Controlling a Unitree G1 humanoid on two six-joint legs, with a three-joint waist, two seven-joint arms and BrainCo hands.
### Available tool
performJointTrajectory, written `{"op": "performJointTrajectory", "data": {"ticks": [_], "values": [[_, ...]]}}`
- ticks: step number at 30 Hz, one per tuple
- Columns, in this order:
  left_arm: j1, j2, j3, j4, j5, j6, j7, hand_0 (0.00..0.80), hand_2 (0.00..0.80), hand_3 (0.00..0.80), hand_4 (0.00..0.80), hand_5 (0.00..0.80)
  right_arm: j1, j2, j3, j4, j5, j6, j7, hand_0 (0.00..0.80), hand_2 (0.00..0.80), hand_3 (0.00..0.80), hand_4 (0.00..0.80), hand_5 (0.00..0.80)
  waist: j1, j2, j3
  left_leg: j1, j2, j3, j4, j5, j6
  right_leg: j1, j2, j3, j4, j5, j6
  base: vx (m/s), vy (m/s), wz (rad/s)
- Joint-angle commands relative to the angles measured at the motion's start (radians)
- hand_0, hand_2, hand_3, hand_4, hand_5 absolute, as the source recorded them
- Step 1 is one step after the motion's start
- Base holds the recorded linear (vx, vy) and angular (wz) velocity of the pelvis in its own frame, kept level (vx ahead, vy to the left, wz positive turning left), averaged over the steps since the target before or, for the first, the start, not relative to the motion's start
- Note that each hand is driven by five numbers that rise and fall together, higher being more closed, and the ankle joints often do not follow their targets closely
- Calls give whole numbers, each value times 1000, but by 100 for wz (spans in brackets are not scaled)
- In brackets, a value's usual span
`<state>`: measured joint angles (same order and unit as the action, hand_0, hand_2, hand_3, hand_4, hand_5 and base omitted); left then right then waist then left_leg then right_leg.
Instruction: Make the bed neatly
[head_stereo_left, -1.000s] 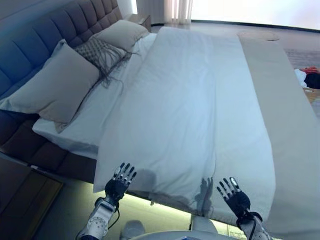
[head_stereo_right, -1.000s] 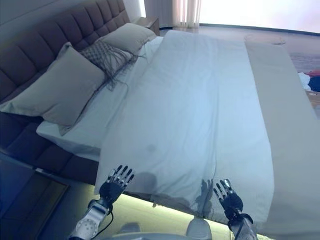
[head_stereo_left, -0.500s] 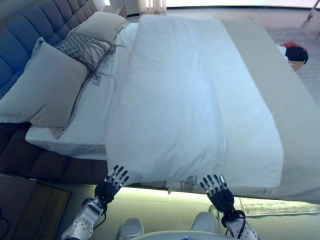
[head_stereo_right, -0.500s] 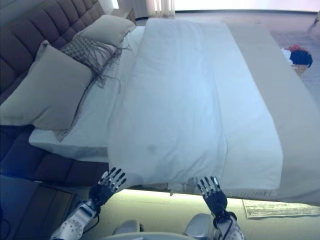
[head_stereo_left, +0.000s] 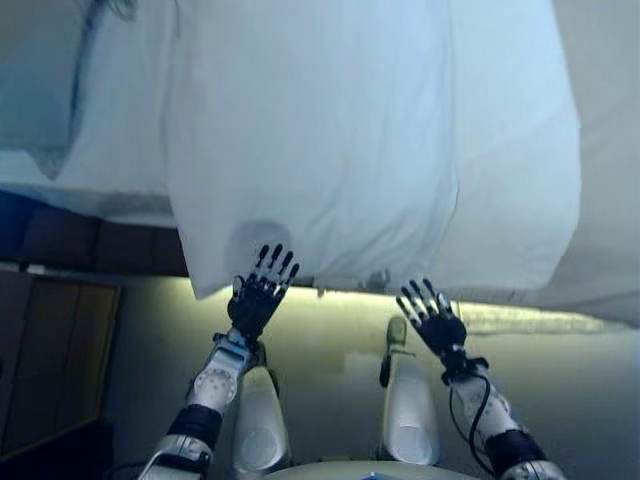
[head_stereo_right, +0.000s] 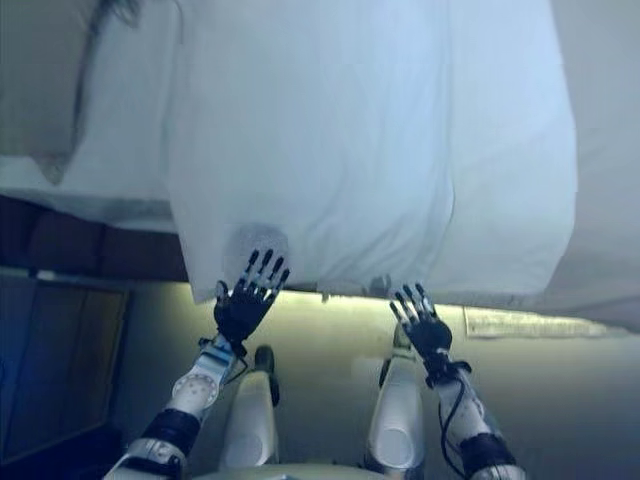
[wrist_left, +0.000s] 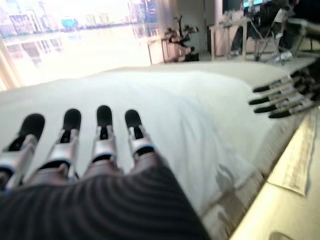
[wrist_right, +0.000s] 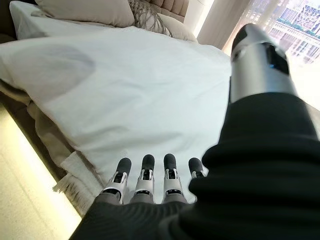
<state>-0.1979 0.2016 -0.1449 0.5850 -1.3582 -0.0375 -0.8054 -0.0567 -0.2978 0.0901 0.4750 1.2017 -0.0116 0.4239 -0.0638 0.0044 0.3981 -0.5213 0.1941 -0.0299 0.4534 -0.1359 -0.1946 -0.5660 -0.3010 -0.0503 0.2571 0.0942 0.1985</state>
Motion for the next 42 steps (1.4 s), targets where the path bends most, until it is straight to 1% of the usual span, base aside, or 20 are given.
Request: {"op": "performJointTrajectory", "data": {"ticks": [1, 3, 5, 8, 11, 16, 20, 22, 24, 26, 28, 29, 30, 32, 34, 36, 37, 38, 39, 42], "values": [[-65, 40, 20, -77, -34, -85, -38, 0, 0, 0, 0, 0, -3, -59, 0, -139, 9, -53, 101, 0, 0, 0, 0, 0, 5, -3, 25, -27, 27, -7, -285, 272, 23, -32, -25, 32, 51, 1, 31, -186, 158, -21], [-113, 69, 37, -101, -45, -89, -11, 0, 0, 0, 0, 0, -18, -65, -6, -162, 16, -62, 117, 0, 0, 0, 0, 0, 0, -11, 43, -65, 14, 14, -293, 285, 25, -56, -27, 26, 41, 11, 33, -163, 131, 2], [-142, 77, 46, -114, -31, -108, 3, 0, 0, 0, 0, 0, -34, -75, -16, -186, 17, -61, 126, 0, 0, 0, 0, 0, -9, -11, 61, -99, -1, 22, -286, 292, 26, -75, -30, 25, 30, 20, 33, -104, 156, 16], [-182, 100, 43, -122, -16, -144, 35, 0, 0, 0, 0, 0, -68, -97, -39, -231, 6, -51, 133, 0, 0, 0, 0, 0, -22, 5, 80, -135, -16, 28, -288, 304, 29, -105, -35, 29, 9, 36, 33, -73, 215, 4], [-238, 145, 75, -108, -46, -152, 89, 0, 0, 0, 0, 0, -107, -110, -59, -274, -24, -29, 131, 0, 0, 0, 0, 0, -32, 21, 93, -168, -18, 29, -277, 310, 28, -138, -43, 41, 7, 37, 33, -37, 216, 1], [-296, 203, 121, -79, -106, -182, 126, 0, 0, 0, 0, 0, -141, -124, -86, -347, -87, 7, 126, 0, 0, 0, 0, 0, -46, 47, 122, -221, -23, 30, -246, 311, 26, -190, -60, 61, 18, 34, 29, 7, 198, 0], [-274, 198, 141, -88, -134, -230, 171, 0, 0, 0, 0, 0, -143, -135, -103, -353, -98, 23, 122, 0, 0, 0, 0, 0, -44, 65, 122, -256, -35, 27, -207, 293, 28, -225, -76, 74, 17, 37, 27, 66, 181, -3], [-251, 189, 157, -89, -143, -241, 218, 0, 0, 0, 0, 0, -135, -134, -116, -357, -115, 25, 131, 0, 0, 0, 0, 0, -39, 75, 122, -267, -42, 27, -187, 283, 31, -237, -87, 80, 22, 37, 26, 66, 138, -2], [-224, 181, 178, -73, -196, -234, 283, 0, 0, 0, 0, 0, -120, -145, -130, -366, -126, 26, 141, 0, 0, 0, 0, 0, -36, 91, 122, -277, -57, 23, -158, 270, 33, -246, -104, 86, 37, 35, 27, 78, 173, -3], [-202, 168, 201, -40, -266, -212, 259, 0, 0, 0, 0, 0, -124, -166, -148, -369, -131, 40, 154, 0, 0, 0, 0, 0, -36, 103, 122, -296, -70, 15, -115, 252, 32, -270, -117, 97, 62, 31, 22, 66, 182, 3], [-177, 141, 214, -33, -305, -203, 218, 0, 0, 0, 0, 0, -131, -175, -152, -381, -141, 51, 157, 0, 0, 0, 0, 0, -34, 109, 122, -330, -76, 10, -77, 239, 33, -310, -116, 111, 100, 21, 17, 27, 138, 8], [-166, 123, 213, -41, -305, -209, 213, 0, 0, 0, 0, 0, -131, -171, -151, -388, -150, 55, 160, 0, 0, 0, 0, 0, -31, 106, 122, -349, -78, 6, -55, 229, 33, -327, -114, 114, 119, 14, 14, 86, 38, 6], [-154, 105, 208, -57, -303, -222, 214, 0, 0, 0, 0, 0, -127, -163, -145, -404, -157, 55, 156, 0, 0, 0, 0, 0, -21, 99, 122, -364, -75, -1, -25, 196, 35, -336, -105, 114, 165, -26, 13, 55, -42, 2], [-148, 84, 209, -99, -268, -237, 241, 0, 0, 0, 0, 0, -117, -140, -136, -434, -170, 50, 146, 0, 0, 0, 0, 0, -7, 80, 122, -422, -77, -16, 38, 171, 40, -379, -90, 114, 244, -57, 1, -16, -112, -3], [-152, 82, 207, -124, -245, -243, 267, 0, 0, 0, 0, 0, -117, -133, -131, -446, -161, 47, 135, 0, 0, 0, 0, 0, 0, 66, 122, -468, -76, -27, 94, 149, 43, -416, -81, 114, 308, -82, -8, -62, -105, 6], [-162, 92, 209, -134, -212, -234, 287, 0, 0, 0, 0, 0, -120, -134, -131, -457, -129, 52, 116, 0, 0, 0, 0, 0, 5, 54, 122, -525, -75, -39, 180, 114, 51, -465, -68, 122, 408, -120, -22, -42, -93, 16], [-165, 94, 209, -135, -207, -232, 290, 0, 0, 0, 0, 0, -121, -133, -132, -459, -125, 54, 114, 0, 0, 0, 0, 0, 5, 52, 122, -538, -75, -41, 197, 105, 50, -477, -66, 125, 425, -129, -24, 5, -73, 9], [-168, 105, 202, -134, -209, -235, 289, 0, 0, 0, 0, 0, -115, -136, -127, -465, -111, 56, 109, 0, 0, 0, 0, 0, 4, 47, 122, -575, -79, -52, 248, 91, 59, -509, -50, 136, 479, -139, -34, 23, -58, 6], [-171, 112, 201, -132, -218, -232, 283, 0, 0, 0, 0, 0, -116, -134, -125, -468, -107, 63, 103, 0, 0, 0, 0, 0, 3, 44, 122, -597, -79, -55, 277, 83, 60, -530, -42, 142, 508, -146, -38, 32, -55, 5], [-176, 110, 204, -140, -213, -228, 261, 0, 0, 0, 0, 0, -126, -122, -114, -464, -121, 71, 105, 0, 0, 0, 0, 0, 1, 36, 122, -626, -75, -57, 301, 77, 63, -557, -26, 141, 523, -151, -42, 51, -36, -9]]}}
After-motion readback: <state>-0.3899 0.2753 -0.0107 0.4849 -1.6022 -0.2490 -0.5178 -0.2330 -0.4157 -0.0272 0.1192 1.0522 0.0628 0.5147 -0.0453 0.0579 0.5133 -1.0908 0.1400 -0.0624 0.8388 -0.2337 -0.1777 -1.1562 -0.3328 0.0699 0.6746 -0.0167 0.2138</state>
